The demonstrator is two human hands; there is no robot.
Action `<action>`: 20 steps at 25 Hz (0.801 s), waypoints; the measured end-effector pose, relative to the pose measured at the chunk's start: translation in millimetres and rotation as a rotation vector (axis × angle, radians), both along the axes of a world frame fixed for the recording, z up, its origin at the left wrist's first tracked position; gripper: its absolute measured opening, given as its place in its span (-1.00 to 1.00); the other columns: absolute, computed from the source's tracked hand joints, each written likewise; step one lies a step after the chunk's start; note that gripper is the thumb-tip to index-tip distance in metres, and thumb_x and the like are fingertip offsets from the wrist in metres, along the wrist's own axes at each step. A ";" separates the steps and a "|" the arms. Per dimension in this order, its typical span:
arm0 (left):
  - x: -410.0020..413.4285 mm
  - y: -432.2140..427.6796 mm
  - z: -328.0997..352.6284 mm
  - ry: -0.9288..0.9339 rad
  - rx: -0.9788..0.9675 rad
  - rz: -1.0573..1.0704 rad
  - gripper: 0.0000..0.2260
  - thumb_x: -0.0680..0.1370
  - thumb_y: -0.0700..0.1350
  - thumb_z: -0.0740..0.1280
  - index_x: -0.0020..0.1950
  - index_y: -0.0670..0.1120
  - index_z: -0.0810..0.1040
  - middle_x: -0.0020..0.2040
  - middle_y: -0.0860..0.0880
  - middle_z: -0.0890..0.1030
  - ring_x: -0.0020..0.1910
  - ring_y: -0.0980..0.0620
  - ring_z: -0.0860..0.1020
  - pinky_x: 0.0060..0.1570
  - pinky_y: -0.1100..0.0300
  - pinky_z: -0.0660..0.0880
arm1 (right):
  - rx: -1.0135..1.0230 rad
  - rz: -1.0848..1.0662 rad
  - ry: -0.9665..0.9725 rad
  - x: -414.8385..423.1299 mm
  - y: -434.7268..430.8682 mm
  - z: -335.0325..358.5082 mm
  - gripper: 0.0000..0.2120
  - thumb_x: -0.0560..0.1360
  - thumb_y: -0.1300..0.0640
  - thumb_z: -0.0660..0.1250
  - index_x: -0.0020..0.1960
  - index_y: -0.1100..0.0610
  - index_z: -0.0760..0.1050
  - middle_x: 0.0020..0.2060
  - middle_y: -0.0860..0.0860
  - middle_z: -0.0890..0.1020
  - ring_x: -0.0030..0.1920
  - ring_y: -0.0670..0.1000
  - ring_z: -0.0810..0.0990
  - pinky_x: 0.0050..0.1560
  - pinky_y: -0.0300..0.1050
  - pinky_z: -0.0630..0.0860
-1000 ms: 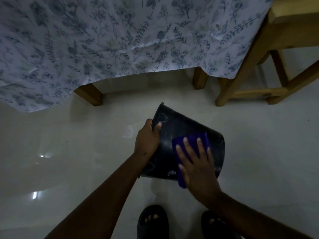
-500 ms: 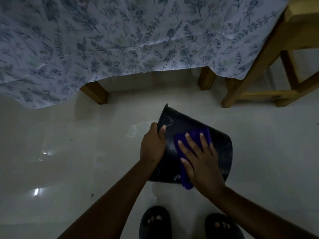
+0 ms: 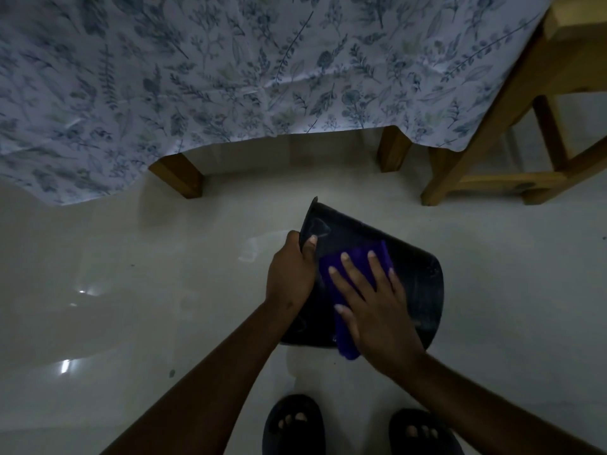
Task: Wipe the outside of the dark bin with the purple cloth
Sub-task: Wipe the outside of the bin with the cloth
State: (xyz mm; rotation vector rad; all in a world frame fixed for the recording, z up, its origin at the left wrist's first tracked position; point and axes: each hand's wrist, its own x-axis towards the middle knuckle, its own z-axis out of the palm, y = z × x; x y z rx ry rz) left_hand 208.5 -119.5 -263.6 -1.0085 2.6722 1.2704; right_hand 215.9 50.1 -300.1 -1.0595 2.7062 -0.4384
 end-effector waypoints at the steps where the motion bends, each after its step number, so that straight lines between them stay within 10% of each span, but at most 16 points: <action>1: -4.2 1.0 1.3 0.002 0.010 -0.005 -0.73 0.65 0.05 0.08 0.07 -0.12 0.43 -0.12 0.01 0.55 -0.19 0.01 0.55 -0.37 0.31 0.36 | -0.025 0.001 -0.009 -16.4 -2.5 -0.9 -0.46 0.59 -0.14 -0.02 0.54 -0.09 0.03 0.55 -0.05 0.10 0.56 0.14 0.00 0.49 0.18 0.03; 7: -28.3 -3.2 5.7 -0.140 -0.039 -0.064 -0.69 0.64 0.03 0.12 0.08 -0.21 0.46 -0.07 -0.14 0.59 -0.12 -0.12 0.56 -0.16 0.11 0.45 | -0.141 -0.234 -0.465 -126.1 -19.7 -19.4 -0.53 0.64 -0.10 -0.07 0.51 -0.03 0.21 0.48 -0.01 0.33 0.45 0.06 0.32 0.44 0.11 0.24; 13: -40.9 -15.3 15.3 -0.188 0.292 0.026 -0.74 0.60 -0.01 0.23 0.08 -0.18 0.55 -0.01 -0.17 0.64 -0.06 -0.13 0.60 -0.01 -0.01 0.54 | -0.163 -0.145 -0.148 -56.5 -1.9 -3.3 -0.47 0.60 -0.14 -0.08 0.53 -0.02 0.18 0.50 -0.02 0.29 0.49 0.09 0.24 0.45 0.09 0.25; 15: -10.0 -14.6 24.3 -0.126 0.420 -0.075 -0.77 0.59 -0.01 0.26 0.19 -0.08 0.49 0.02 -0.04 0.63 -0.05 0.01 0.61 -0.08 0.15 0.56 | -0.176 -0.161 -0.211 -80.8 -2.9 -7.0 -0.46 0.59 -0.16 -0.11 0.53 -0.05 0.16 0.50 -0.02 0.29 0.48 0.08 0.27 0.43 0.13 0.28; 20: 14.8 -10.4 13.4 0.017 0.056 -0.094 -0.79 0.59 0.02 0.24 0.12 -0.07 0.48 -0.10 0.08 0.56 -0.17 0.14 0.54 -0.29 0.49 0.43 | -0.095 -0.240 -0.196 -87.6 -3.1 -14.7 -0.45 0.59 -0.16 -0.14 0.54 -0.03 0.09 0.53 -0.01 0.23 0.50 0.11 0.22 0.43 0.19 0.26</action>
